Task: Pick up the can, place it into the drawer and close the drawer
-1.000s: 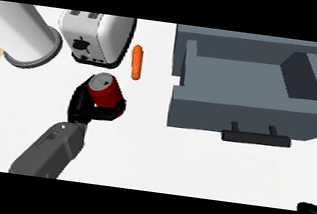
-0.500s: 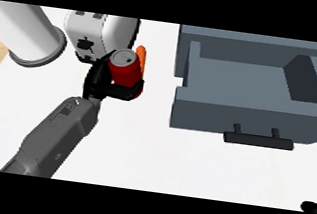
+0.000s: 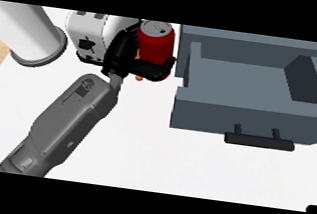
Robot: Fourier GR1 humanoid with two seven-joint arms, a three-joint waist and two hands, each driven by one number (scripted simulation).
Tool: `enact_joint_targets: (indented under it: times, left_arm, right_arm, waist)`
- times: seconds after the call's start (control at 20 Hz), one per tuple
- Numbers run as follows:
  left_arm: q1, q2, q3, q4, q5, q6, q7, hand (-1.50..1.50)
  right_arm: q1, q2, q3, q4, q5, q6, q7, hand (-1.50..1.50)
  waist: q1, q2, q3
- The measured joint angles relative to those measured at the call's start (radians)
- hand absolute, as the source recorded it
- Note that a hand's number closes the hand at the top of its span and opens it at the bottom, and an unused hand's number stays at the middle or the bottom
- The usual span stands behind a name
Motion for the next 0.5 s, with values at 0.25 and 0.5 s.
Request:
enact_joint_targets:
  times: [0.25, 0.5]
  left_arm:
    - [-0.126, -0.022, 0.011, -0.035, -0.041, 0.064, 0.125, 1.50]
    - [-0.256, -0.043, 0.030, 0.001, -0.083, 0.092, 0.218, 1.50]
  right_arm:
    - [-0.031, -0.006, 0.004, 0.010, 0.011, -0.011, 0.021, -1.50]
    - [-0.005, 0.012, 0.007, 0.007, 0.015, -0.003, -0.011, -1.50]
  waist:
    - [-0.002, 0.001, 0.000]
    - [-0.009, 0.003, 0.000]
